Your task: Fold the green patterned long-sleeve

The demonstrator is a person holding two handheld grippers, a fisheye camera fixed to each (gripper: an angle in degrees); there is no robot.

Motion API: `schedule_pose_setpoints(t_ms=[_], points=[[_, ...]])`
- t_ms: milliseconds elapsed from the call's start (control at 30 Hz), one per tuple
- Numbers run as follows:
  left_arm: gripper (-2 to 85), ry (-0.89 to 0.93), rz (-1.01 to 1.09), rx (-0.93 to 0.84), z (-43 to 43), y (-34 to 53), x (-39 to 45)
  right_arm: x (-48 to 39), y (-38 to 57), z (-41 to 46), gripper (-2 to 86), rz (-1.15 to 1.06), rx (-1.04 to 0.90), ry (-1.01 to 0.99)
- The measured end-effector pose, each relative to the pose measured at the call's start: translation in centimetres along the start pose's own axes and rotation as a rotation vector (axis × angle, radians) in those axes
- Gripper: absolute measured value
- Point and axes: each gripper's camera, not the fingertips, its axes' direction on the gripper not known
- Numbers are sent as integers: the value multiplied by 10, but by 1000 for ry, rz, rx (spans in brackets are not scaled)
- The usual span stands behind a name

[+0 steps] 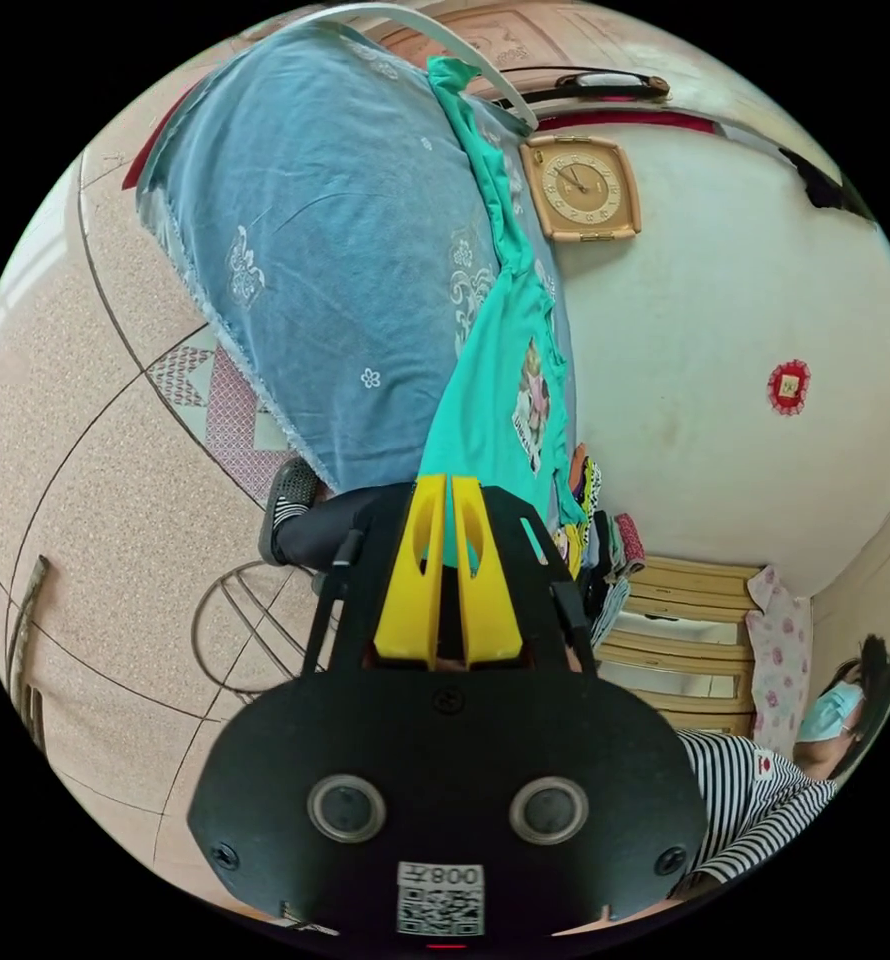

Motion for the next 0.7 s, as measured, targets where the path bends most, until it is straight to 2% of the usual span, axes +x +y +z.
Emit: schedule_pose_setpoints(t_ms=[200,333,567,700], points=[[4,-12,81,-51,83,-40,28,-7,-19,1,0,28,110,15],[2,-47,178,-120,161,-81,63,-66,-84,10,0,-103,165,116],[2,-325,503,-198,335,-182,169,-208,-250,67,0,-424,213,434],[2,-508,648,-194,437,-238,211,-254,-332,115,0,-512,215,560]])
